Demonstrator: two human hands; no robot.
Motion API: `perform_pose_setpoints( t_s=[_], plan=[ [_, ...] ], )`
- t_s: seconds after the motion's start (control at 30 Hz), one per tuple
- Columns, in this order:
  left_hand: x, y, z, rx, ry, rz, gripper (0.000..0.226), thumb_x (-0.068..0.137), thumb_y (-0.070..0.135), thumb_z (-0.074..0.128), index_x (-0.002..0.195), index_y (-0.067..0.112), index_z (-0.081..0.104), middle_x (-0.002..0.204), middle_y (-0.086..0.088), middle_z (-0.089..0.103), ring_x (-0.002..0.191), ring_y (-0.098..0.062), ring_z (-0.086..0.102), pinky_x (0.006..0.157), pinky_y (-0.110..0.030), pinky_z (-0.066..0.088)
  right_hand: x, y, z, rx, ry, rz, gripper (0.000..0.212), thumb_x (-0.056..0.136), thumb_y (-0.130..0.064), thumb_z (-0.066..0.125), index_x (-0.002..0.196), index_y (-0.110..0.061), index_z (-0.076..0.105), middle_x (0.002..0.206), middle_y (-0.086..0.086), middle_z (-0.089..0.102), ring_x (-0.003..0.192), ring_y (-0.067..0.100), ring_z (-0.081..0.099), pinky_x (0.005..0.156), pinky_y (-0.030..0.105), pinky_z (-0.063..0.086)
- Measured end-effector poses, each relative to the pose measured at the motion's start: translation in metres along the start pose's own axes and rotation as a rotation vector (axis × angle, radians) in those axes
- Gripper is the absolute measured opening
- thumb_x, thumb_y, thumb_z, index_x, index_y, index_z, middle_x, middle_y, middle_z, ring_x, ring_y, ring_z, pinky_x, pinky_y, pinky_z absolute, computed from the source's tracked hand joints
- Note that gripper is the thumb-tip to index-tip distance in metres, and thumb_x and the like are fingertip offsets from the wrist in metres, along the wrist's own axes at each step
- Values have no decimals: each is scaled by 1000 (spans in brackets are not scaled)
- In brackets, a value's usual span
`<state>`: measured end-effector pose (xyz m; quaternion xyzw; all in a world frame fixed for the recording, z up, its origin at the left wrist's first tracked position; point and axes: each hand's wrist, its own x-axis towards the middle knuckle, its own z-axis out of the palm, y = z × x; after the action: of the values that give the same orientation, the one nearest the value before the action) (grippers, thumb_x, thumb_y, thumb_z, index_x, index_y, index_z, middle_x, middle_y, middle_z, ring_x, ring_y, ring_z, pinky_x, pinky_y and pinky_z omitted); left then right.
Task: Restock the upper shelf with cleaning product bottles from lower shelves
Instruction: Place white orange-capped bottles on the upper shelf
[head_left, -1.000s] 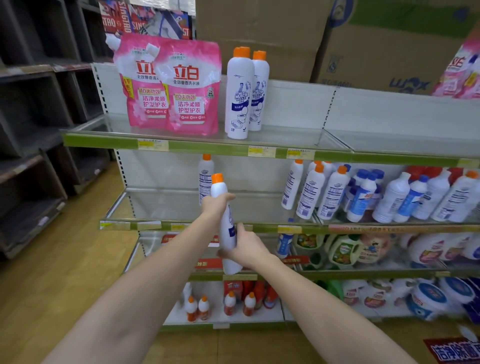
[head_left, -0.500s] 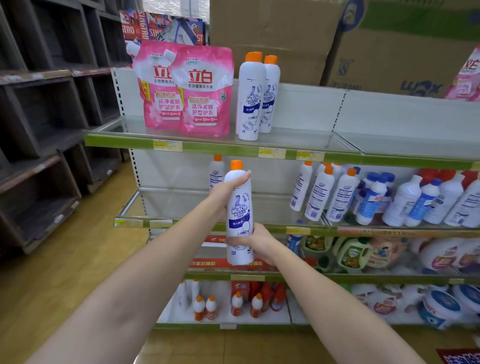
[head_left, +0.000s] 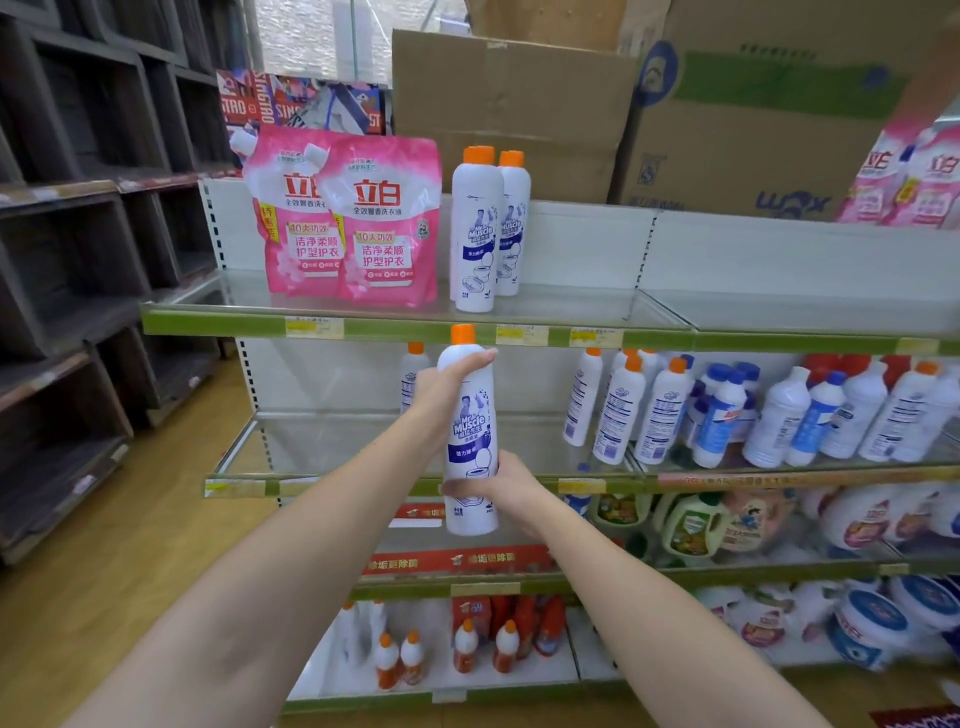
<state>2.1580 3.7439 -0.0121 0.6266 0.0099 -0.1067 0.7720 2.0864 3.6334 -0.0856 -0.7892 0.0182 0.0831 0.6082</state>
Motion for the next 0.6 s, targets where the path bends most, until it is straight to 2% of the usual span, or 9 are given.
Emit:
perform_pose_setpoints(
  t_s=[0.07, 0.17, 0.3, 0.4, 0.5, 0.6],
  plan=[
    [4, 14, 11, 14, 24, 46, 75, 52, 55, 91, 106, 9, 66, 82, -11, 76, 70, -27, 74, 74, -43, 62, 5, -11, -7, 20, 28, -21, 50, 70, -19, 90, 112, -24, 64, 106, -3, 75, 100, 19, 69, 82, 33, 55],
    [12, 35, 26, 30, 50, 87, 89, 41, 66, 90, 107, 11, 66, 84, -9, 77, 73, -26, 76, 79, -46, 61, 12, -30, -21, 46, 45, -57, 42, 71, -13, 89, 103, -27, 66, 99, -7, 75, 95, 14, 70, 76, 26, 54],
    [23, 61, 44, 37, 40, 164, 88, 45, 63, 90, 112, 12, 65, 88, -8, 77, 74, -24, 76, 79, -46, 62, 27, -52, -44, 55, 57, -118, 45, 72, -9, 88, 110, -19, 67, 106, 0, 76, 99, 20, 71, 77, 26, 55],
    [36, 83, 58, 36, 43, 229, 94, 41, 63, 92, 114, 12, 65, 93, -9, 77, 80, -25, 76, 81, -48, 61, 40, -69, -61, 63, 67, -177, 46, 72, -10, 88, 112, -19, 67, 108, 0, 76, 100, 18, 71, 81, 27, 55],
    [48, 110, 75, 27, 9, 317, 77, 51, 53, 93, 111, 12, 69, 94, -9, 77, 83, -27, 76, 82, -51, 60, 54, -91, -81, 89, 95, -247, 50, 72, -13, 89, 115, -20, 66, 106, -4, 76, 99, 13, 71, 86, 28, 54],
    [58, 137, 92, 68, -51, 440, 55, 66, 45, 89, 107, 14, 69, 95, -12, 76, 86, -30, 75, 83, -54, 60, 75, -116, -103, 101, 146, -311, 49, 67, -16, 92, 108, -26, 67, 102, -7, 76, 99, 16, 70, 85, 26, 54]
  ],
)
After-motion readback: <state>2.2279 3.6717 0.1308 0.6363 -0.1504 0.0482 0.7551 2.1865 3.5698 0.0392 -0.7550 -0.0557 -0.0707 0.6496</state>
